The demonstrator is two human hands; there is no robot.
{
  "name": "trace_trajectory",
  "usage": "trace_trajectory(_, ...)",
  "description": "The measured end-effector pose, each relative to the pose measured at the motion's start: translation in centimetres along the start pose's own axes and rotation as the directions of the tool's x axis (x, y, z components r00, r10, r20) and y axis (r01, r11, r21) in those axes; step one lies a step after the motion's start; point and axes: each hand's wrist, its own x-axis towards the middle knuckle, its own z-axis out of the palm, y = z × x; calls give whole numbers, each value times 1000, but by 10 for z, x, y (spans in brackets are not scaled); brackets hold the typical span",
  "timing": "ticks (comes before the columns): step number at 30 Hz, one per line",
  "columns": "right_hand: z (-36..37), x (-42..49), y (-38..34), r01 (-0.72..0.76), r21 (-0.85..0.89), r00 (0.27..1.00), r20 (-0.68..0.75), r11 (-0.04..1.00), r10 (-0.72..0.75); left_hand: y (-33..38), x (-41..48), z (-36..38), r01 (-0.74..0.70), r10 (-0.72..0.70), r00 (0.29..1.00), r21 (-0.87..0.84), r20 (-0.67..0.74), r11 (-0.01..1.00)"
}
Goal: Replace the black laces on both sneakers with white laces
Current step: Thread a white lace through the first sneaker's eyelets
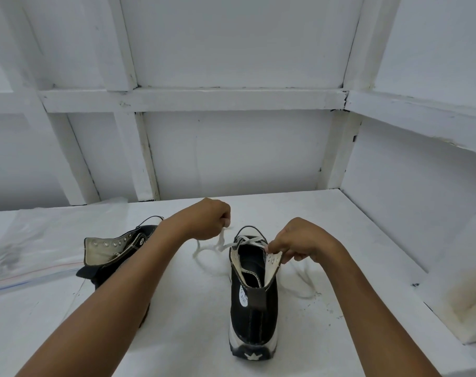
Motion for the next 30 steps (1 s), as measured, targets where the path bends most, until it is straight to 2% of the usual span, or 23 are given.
trace_trajectory(11, -1, 2, 1, -3, 6, 1000, 13, 1000, 3, 5, -4, -5, 100, -107, 975, 45, 197, 994)
trace_trajectory(13, -1, 2, 1, -2, 6, 1000, 16, 1000, 2, 3, -3, -8, 56, -58, 979, 15, 193, 998)
trace_trajectory(17, -1, 2, 3, -11, 15, 999, 32, 1000, 11, 3, -6, -11, -53, 97, 978, -230, 187, 972)
trace_trajectory(20, -1, 2, 4, -20, 27, 998, 53, 999, 19, 5, -3, -11, -77, 108, 991, -330, 78, 941)
trace_trajectory(22, -3, 1, 5, -15, 46, 997, 73, 999, 12, 8, -2, -12, -86, 128, 988, -384, 84, 919)
trace_trajectory(25, -5, 2, 8, -13, 88, 996, 90, 996, 5, 18, -3, -9, -103, 175, 976, -434, 128, 895)
trace_trajectory(30, -5, 7, 14, -34, 154, 996, 85, 987, 21, 30, -1, 3, -143, 220, 963, -399, 153, 906)
